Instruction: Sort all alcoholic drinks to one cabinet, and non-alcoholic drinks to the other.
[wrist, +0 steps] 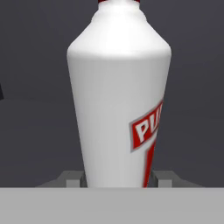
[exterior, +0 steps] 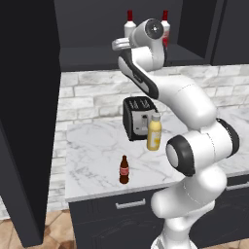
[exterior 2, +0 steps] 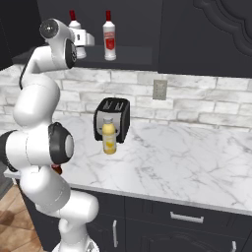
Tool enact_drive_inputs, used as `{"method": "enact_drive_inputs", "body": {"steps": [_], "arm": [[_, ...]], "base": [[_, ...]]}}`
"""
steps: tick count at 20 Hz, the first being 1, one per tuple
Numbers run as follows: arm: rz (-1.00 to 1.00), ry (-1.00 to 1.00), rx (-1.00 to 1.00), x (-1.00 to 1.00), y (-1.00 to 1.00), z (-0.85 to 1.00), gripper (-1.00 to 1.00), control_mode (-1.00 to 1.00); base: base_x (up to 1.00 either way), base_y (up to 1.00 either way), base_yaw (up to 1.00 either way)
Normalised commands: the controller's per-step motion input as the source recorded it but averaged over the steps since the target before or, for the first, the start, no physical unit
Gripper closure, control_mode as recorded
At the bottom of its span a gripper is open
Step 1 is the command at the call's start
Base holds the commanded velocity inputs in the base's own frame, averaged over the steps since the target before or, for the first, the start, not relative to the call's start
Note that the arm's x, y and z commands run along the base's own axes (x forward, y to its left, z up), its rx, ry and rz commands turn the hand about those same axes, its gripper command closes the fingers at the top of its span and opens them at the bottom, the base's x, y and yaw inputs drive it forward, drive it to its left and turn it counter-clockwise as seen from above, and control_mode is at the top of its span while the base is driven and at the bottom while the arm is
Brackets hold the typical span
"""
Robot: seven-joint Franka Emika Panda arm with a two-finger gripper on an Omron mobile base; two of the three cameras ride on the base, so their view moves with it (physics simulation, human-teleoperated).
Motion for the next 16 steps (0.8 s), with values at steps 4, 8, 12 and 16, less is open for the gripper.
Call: {"method": "enact_drive_inputs", "body": {"steps": [4,8,12,16], "arm": [[0.0,0.01,0.0,0.18,0.0,-0.14,1.0,-1.0],[0.0,0.0,0.0,0.18,0.0,-0.17,1.0,-1.0],[0.0,0.0,0.0,0.15,0.0,-0.27,1.0,-1.0],[0.0,0.0,0.0,0.1,0.02,-0.17,1.0,-1.0]], "base": [[0.0,0.0,0.0],[0.0,0.0,0.0],[0.0,0.0,0.0],[0.0,0.0,0.0]]}}
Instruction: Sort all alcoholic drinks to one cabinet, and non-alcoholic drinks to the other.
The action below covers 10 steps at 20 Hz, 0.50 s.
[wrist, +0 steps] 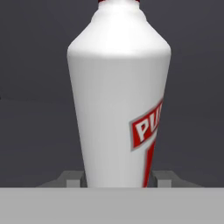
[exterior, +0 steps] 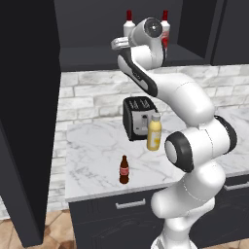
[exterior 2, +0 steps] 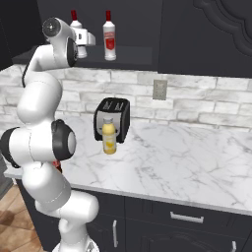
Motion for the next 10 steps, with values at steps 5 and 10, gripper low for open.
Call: {"method": "enact_drive_inputs", "body": {"steps": [5,10], "arm": [[0.0,0.0,0.0,0.05,0.0,-0.08,1.0,-1.0],[0.0,0.0,0.0,0.03,0.0,-0.05,-1.0,-1.0]], "base": [[0.0,0.0,0.0],[0.0,0.0,0.0]]}}
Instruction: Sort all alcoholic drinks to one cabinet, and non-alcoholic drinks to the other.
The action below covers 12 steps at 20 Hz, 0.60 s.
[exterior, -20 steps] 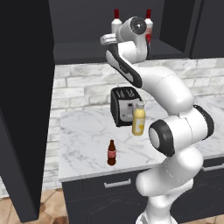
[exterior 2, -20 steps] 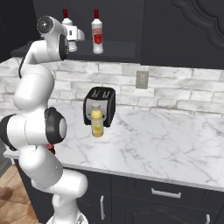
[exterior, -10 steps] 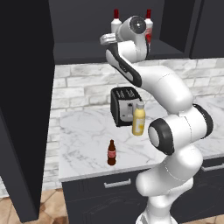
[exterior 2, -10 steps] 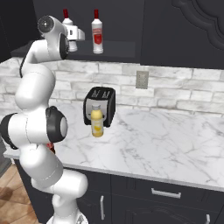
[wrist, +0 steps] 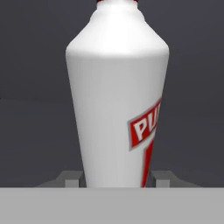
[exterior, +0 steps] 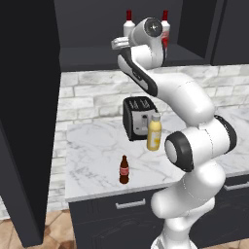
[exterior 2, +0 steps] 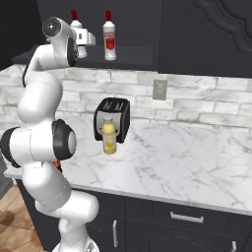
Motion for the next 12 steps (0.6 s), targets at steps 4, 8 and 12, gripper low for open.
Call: {"method": "enact_drive_inputs", "body": {"steps": [4,8,12], "arm": [[0.0,0.0,0.0,0.0,0.0,-0.01,-1.0,-1.0],[0.0,0.0,0.0,0.0,0.0,0.0,-1.0,-1.0],[0.0,0.0,0.0,0.0,0.0,0.0,-1.0,-1.0]], "base": [[0.0,0.0,0.0],[0.0,0.0,0.0],[0.0,0.0,0.0]]}}
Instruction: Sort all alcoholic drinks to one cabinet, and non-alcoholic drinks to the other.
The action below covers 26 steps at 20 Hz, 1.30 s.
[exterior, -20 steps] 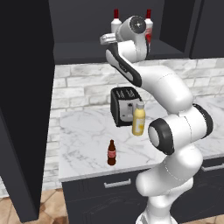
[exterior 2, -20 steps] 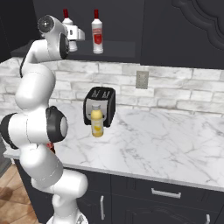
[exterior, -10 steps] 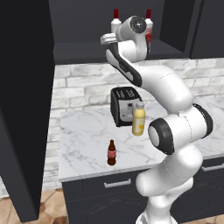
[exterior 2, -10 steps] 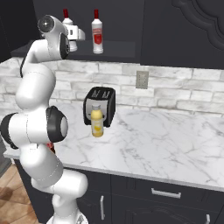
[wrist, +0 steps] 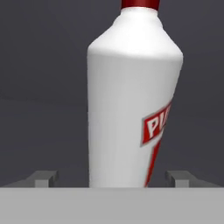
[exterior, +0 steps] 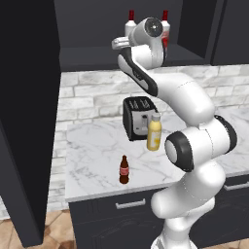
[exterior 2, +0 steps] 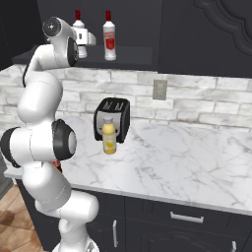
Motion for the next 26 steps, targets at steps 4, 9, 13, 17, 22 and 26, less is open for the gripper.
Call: {"method": "enact_drive_inputs", "body": {"steps": [4,9,13,17,22,26], "arm": [[0.0,0.0,0.0,0.0,0.0,0.0,-1.0,-1.0],[0.0,0.0,0.0,-0.16,0.0,0.0,-1.0,-1.0],[0.0,0.0,0.0,-0.45,0.0,0.0,-1.0,-1.0],[0.0,0.0,0.0,-0.48,0.0,0.0,-1.0,-1.0],[0.0,-0.01,0.0,-0.5,-0.05,-0.09,-1.0,-1.0],[0.0,-0.05,0.0,-0.33,-0.1,-0.2,-1.0,-1.0]], "base": [[0.0,0.0,0.0],[0.0,0.0,0.0],[0.0,0.0,0.0],[0.0,0.0,0.0],[0.0,0.0,0.0],[0.0,0.0,0.0]]}}
